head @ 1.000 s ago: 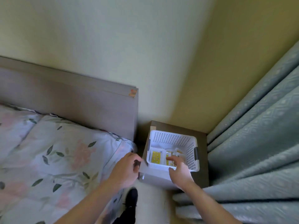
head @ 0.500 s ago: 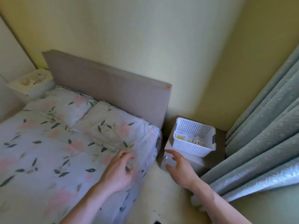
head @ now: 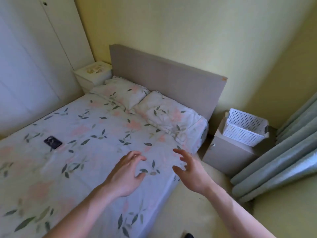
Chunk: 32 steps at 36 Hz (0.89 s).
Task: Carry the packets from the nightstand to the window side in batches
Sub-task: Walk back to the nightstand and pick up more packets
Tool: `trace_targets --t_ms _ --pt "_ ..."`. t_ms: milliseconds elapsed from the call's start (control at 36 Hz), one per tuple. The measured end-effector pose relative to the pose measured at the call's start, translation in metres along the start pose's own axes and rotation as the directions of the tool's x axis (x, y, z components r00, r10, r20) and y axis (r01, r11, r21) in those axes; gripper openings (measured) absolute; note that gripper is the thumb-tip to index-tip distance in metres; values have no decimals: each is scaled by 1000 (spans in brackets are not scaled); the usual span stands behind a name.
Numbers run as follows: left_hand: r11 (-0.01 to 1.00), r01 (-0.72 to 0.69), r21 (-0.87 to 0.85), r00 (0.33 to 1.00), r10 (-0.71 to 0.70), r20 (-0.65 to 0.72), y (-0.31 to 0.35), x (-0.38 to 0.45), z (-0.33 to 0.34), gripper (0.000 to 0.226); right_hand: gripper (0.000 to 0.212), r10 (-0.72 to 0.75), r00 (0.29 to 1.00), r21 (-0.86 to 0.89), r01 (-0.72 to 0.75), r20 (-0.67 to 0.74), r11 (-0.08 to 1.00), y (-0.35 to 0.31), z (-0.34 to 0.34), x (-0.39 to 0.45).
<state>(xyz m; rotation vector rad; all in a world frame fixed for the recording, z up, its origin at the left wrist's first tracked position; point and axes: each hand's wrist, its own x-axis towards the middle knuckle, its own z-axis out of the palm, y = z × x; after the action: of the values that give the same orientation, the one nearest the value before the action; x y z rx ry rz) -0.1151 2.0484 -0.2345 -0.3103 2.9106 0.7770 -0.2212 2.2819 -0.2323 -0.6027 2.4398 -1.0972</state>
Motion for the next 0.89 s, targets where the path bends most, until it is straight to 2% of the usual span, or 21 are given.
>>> trace_targets --t_ms 167,333,472,528,722,889 --pt "995 93 -38 990 -96 -100 -51 -121 -25 42 51 -127 987 -25 130 100 991 -68 66 -53" --pt "967 249 -55 953 -255 -165 -97 -233 -18 43 52 -226 950 -13 235 214 972 -97 134 -101" --pt "945 325 -34 932 -326 -161 -128 -302 -17 44 53 -207 943 -17 219 261 976 -106 186 -145" --pt "942 333 -43 929 -335 -158 -135 -332 -19 45 52 -190 943 1 197 273 980 -113 204 -171" --pt "940 330 -82 916 -340 -213 -174 -431 -41 46 51 -238 928 -35 259 287 965 -166 261 -238" --pt "948 307 -83 912 -318 -258 -243 -526 -66 44 52 -284 914 -59 313 290 948 -233 344 -294"
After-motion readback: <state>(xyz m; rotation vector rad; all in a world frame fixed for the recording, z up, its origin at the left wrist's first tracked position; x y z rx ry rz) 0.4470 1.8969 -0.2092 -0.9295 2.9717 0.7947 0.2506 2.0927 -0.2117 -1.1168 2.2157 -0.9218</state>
